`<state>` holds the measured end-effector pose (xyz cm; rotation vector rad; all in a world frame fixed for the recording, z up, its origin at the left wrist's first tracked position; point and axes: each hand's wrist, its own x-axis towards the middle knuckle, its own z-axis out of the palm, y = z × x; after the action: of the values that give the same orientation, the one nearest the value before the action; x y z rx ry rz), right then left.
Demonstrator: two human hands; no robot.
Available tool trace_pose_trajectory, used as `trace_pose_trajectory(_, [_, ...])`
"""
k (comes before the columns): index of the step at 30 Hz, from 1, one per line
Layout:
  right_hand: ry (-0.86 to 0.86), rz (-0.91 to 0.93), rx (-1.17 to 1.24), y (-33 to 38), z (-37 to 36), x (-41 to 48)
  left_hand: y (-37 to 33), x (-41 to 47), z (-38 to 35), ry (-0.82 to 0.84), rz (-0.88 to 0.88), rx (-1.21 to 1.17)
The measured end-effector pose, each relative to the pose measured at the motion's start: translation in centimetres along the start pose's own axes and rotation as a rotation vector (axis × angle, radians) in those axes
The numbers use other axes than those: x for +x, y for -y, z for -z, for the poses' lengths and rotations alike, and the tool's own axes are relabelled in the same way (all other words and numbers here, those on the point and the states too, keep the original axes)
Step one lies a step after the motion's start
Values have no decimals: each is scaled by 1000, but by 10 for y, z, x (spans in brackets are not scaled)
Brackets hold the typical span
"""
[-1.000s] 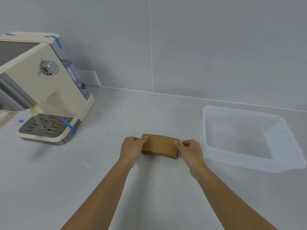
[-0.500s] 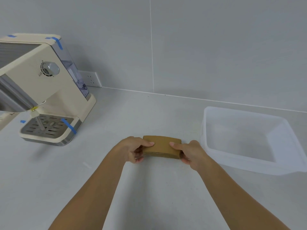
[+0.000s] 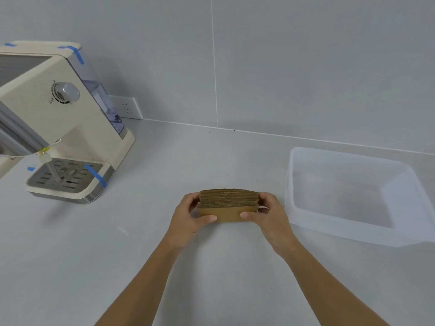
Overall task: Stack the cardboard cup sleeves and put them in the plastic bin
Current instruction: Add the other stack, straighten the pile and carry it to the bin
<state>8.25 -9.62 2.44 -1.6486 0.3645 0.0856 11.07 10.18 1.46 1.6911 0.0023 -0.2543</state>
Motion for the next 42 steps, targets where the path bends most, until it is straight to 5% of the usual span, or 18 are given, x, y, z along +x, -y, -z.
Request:
trace_pose_trajectory(8, [94,14,211,-9,-14,-9,0,-6,-23,1,28,-238])
trace_pose_trajectory(21, [-244,168,234,-10,-42,0,-13,3,-53,-395,50,-233])
trace_pose_trajectory(31, [-244,293,270,7,-34,-8,-21,-1,-54,-404,-35,-298])
trace_pose_trajectory(37, [-287,144,273,-14,-36,-7,-3,-7,-59,-375,-6,-256])
trace_pose_trajectory(42, [-340,197,320,-1,-38,-9,-13,-7,-58,-413,-29,-251])
